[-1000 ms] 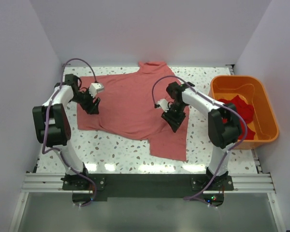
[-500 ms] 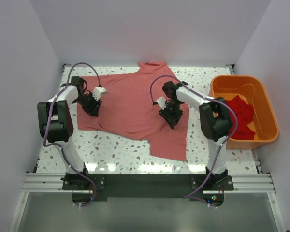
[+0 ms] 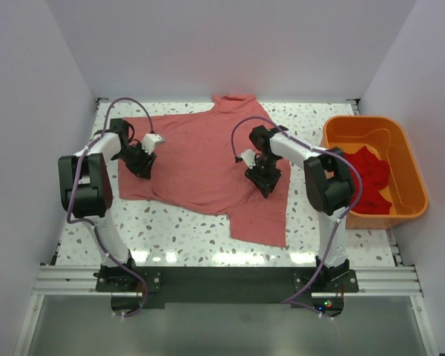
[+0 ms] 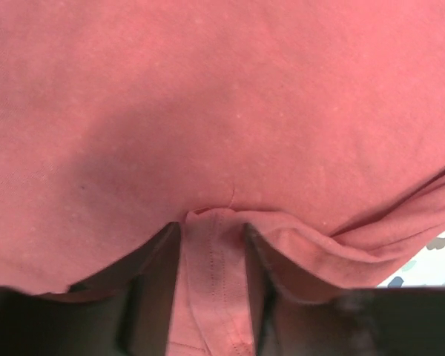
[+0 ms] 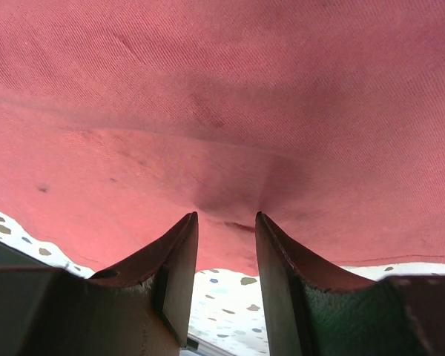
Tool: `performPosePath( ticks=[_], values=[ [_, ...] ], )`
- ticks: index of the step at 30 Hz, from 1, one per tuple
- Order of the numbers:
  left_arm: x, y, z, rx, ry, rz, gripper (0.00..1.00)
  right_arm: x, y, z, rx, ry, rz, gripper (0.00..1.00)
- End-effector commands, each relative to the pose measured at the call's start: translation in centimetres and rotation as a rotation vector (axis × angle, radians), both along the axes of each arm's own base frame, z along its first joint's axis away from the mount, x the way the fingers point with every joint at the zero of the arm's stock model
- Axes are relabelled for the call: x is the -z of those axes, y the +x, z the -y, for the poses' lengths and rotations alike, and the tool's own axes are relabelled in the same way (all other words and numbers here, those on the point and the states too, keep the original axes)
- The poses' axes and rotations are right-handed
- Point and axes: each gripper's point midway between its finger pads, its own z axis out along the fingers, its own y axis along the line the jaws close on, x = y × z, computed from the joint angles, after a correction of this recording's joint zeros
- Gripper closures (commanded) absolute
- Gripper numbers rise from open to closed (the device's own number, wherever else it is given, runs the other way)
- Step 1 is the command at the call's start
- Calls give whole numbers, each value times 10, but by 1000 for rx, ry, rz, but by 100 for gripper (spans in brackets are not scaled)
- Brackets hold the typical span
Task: Fold and stack the t-shirts
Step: Flatten the tshirt out
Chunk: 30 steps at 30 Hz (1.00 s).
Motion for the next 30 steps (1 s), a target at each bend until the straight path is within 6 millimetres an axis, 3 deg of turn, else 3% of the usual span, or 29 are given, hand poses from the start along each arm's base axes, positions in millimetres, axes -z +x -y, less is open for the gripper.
performPosePath(
  ticks=[1,4,8,9,13,17,20,23,24,26,30],
  values=[
    [-4,18,0,-19,6,37,60,-1,3,0,15,-3,11,60],
    [-10,8,4,19,-14,34,76,2,1,4,8,-17,9,60],
    [-42,-10,10,95,-45,80,89,6,-4,9,0,-40,-8,61],
    [-47,-15,8,103,-50,84,96,7,-6,10,-4,-43,-18,61],
    [-71,-45,0,155,-62,99,100,6,-12,15,-15,-58,-26,61],
    [-74,-116,-11,307,-38,22,100,0,-15,19,-28,-63,-22,61],
    [-60,-165,-29,379,38,-59,100,-11,-23,20,-44,-52,-40,60],
    [-49,-195,-53,424,135,-94,83,-27,-35,23,-71,-33,-53,59],
    [-50,-198,-60,409,144,-85,69,-31,-41,25,-82,-33,-67,59],
    [-60,-193,-64,396,150,-24,57,-42,-48,29,-97,-29,-67,59],
    [-79,-166,-57,337,97,81,47,-52,-67,35,-130,-17,-94,60]
  ],
)
